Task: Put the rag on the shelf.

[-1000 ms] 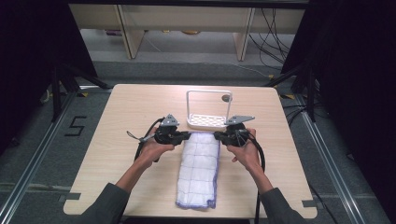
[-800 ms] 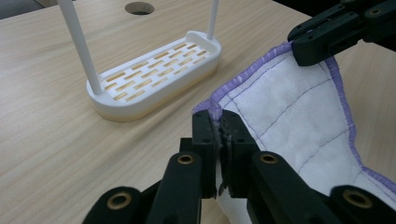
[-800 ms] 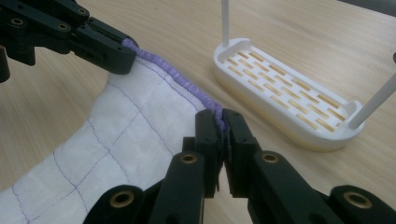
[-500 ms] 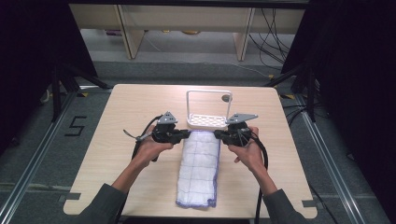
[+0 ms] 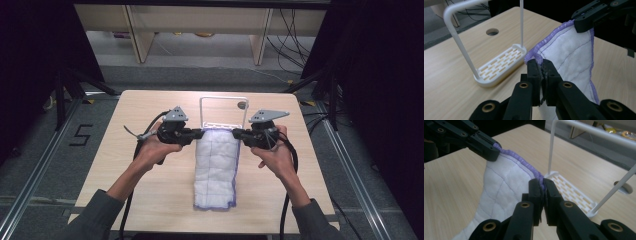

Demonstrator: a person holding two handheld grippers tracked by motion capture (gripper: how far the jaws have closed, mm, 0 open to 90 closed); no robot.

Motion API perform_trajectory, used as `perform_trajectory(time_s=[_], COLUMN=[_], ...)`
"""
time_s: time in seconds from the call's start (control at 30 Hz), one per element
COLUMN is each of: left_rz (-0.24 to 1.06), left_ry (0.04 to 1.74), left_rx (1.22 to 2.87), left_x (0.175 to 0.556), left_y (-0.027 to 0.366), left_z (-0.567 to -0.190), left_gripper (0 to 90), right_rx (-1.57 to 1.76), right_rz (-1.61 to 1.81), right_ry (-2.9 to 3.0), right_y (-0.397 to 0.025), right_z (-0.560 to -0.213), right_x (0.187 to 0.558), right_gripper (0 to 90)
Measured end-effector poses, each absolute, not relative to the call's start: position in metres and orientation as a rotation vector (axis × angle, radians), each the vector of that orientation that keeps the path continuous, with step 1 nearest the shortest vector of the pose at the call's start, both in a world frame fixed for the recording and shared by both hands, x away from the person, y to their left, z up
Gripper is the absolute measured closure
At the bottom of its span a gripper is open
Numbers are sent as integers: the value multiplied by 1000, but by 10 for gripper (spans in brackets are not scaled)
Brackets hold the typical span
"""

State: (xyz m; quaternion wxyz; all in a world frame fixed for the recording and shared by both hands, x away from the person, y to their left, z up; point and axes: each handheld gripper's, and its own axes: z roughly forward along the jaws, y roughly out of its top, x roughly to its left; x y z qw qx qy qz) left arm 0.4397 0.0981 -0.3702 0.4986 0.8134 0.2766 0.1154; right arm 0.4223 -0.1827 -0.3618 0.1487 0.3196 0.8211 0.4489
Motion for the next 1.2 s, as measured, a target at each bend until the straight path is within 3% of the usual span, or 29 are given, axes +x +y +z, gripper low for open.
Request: perform_trajectory(time_s=[0.43,1.2], left_rz=[374,484], left_ry=[677,742], left_rx=[1915,1862], left_x=[474,545], left_y=[96,75], left_z=[-297,-243], left_gripper=[856,853], right_rx=[883,964], right_rz=[1331,1326], right_ry=[2221,2096], right_y=[-185,-194], right_z=[-286,-235], right_x=[444,515], right_gripper=[861,861])
